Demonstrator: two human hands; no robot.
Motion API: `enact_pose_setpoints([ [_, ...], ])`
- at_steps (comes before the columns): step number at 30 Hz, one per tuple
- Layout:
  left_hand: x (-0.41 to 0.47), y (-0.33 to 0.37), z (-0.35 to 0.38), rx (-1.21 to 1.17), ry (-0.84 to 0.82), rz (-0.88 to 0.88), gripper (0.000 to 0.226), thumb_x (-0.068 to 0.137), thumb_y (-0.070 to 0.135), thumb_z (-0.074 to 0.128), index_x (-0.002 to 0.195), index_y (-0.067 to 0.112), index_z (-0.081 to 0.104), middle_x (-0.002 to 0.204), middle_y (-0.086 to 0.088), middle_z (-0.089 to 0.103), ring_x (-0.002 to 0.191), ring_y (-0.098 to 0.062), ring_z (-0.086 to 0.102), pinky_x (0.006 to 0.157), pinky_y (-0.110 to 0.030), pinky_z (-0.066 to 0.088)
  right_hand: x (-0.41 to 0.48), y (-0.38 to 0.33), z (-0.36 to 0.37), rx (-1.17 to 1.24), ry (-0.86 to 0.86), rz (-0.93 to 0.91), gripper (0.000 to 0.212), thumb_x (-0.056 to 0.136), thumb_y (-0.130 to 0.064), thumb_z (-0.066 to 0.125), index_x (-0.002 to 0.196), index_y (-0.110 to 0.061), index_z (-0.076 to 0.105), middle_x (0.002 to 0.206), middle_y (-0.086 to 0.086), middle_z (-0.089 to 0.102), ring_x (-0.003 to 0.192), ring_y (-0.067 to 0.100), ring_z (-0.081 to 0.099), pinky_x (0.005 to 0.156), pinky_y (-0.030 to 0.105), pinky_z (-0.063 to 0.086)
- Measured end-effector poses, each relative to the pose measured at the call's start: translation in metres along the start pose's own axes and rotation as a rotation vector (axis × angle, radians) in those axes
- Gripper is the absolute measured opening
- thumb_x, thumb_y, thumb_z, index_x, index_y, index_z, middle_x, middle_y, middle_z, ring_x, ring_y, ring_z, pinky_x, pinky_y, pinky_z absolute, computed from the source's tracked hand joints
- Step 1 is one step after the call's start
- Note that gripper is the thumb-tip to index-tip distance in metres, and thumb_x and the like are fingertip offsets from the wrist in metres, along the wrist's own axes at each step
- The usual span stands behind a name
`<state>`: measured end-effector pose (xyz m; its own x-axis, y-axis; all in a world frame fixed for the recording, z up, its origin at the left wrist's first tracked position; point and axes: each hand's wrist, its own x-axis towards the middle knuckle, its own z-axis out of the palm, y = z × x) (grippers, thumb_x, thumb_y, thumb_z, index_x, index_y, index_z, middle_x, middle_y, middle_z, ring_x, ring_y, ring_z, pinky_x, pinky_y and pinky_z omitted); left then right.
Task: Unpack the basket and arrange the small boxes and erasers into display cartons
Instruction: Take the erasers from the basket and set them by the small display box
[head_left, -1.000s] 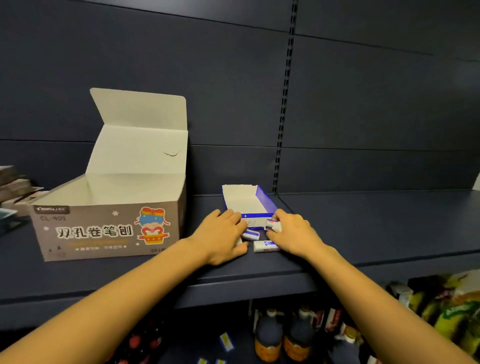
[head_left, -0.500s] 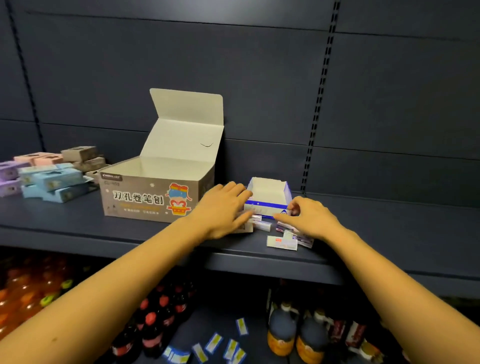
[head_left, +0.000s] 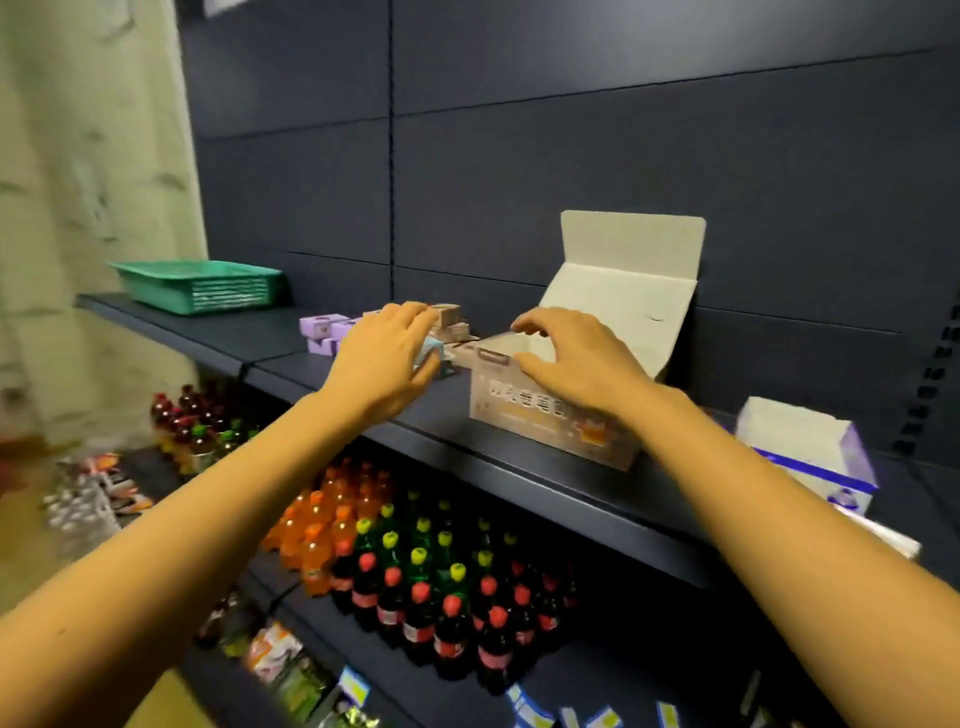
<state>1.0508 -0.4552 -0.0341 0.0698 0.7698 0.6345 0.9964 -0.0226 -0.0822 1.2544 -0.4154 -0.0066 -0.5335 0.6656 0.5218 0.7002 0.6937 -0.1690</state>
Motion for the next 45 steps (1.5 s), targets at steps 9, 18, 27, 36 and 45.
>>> enact_pose_setpoints([
  [9,-0.055,-0.173,-0.002,0.226,-0.125,-0.285,0.052,0.095,0.035,0.04,0.138,0.007,0.039,0.143,-0.012,0.041,0.128,-0.03,0.042,0.102,-0.039,0.034,0.097,-0.11,0.118,0.057,-0.181,-0.251,0.046,0.091,-0.029,0.053,0.135,-0.021,0.045,0.141,0.003,0.047,0.126,0.025,0.044,0.1,0.039,0.042],
  [18,-0.077,-0.358,0.004,0.295,-0.196,-0.422,0.051,0.097,0.041,0.035,0.138,0.011,0.039,0.14,-0.009,0.045,0.127,-0.027,0.043,0.101,-0.039,0.036,0.237,-0.232,0.237,0.058,-0.305,-0.304,0.051,0.093,-0.032,0.049,0.141,-0.021,0.036,0.144,0.004,0.041,0.131,0.026,0.04,0.103,0.044,0.04],
  [27,-0.072,-0.498,0.027,0.321,-0.239,-0.49,0.052,0.097,0.042,0.034,0.14,0.013,0.034,0.141,-0.007,0.042,0.127,-0.023,0.041,0.101,-0.035,0.036,0.355,-0.316,0.315,0.056,-0.315,-0.317,0.05,0.095,-0.035,0.047,0.142,-0.023,0.036,0.145,0.001,0.039,0.132,0.025,0.039,0.099,0.044,0.041],
  [36,-0.023,-0.641,0.094,0.303,-0.219,-0.515,0.05,0.098,0.04,0.033,0.14,0.014,0.034,0.141,-0.007,0.042,0.129,-0.024,0.04,0.101,-0.035,0.034,0.49,-0.381,0.409,0.079,-0.246,-0.354,0.047,0.093,-0.033,0.049,0.138,-0.02,0.042,0.141,0.005,0.045,0.129,0.026,0.043,0.101,0.042,0.042],
  [45,0.061,-0.784,0.137,0.27,-0.134,-0.48,0.047,0.098,0.04,0.033,0.136,0.014,0.039,0.137,-0.007,0.046,0.125,-0.024,0.042,0.099,-0.037,0.038,0.648,-0.41,0.458,0.076,-0.18,-0.26,0.043,0.093,-0.029,0.048,0.136,-0.021,0.045,0.14,0.003,0.048,0.127,0.026,0.045,0.099,0.042,0.04],
])
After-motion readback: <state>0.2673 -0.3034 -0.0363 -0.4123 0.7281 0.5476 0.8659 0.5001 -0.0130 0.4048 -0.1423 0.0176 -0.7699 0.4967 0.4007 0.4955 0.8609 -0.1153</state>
